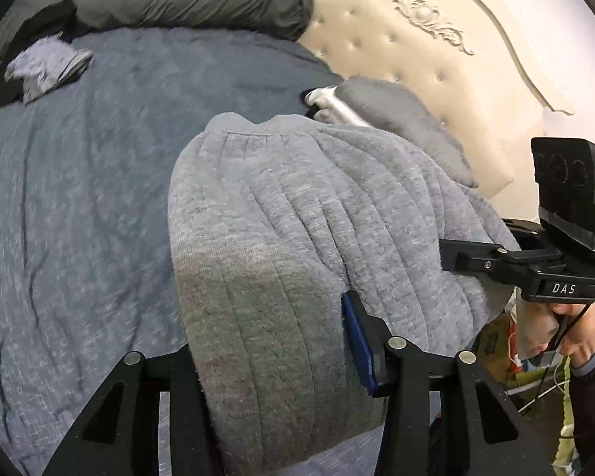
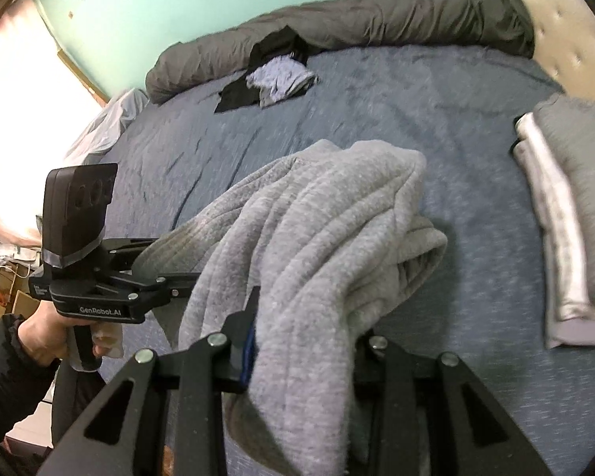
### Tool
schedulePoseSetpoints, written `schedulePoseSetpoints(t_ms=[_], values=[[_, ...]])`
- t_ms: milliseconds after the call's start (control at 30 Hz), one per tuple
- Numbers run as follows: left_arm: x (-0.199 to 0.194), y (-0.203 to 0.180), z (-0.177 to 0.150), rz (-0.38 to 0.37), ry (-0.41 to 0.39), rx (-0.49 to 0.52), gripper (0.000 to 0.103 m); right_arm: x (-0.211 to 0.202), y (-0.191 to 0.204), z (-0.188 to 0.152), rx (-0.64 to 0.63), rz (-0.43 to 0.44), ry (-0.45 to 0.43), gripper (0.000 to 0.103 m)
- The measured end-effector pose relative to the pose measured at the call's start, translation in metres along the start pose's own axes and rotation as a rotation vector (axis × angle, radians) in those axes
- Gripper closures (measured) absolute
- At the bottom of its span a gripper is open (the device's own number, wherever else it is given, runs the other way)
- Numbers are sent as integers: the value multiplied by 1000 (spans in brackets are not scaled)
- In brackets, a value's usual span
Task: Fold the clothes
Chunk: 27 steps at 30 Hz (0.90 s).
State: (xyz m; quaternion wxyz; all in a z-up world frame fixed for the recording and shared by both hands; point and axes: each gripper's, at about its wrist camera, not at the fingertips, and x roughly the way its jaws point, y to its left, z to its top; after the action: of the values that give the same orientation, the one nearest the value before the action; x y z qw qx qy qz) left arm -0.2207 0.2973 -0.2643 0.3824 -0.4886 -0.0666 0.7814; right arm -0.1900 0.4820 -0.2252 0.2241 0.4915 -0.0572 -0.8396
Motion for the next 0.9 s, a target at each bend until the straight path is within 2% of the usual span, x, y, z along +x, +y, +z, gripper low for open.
schedulePoseSetpoints(t_ms=[400,633,900], values=[[-11,-85,96,-7,-104,85,55,-106,-49,63,-76,-76,-119,71],[29,-138,161,-7,-134,127,55,-150,-106,93,-96,-130,-171,71],[96,-189,202,-16,-158,139,55,-176,-184,100,-109,-242,-185,72]])
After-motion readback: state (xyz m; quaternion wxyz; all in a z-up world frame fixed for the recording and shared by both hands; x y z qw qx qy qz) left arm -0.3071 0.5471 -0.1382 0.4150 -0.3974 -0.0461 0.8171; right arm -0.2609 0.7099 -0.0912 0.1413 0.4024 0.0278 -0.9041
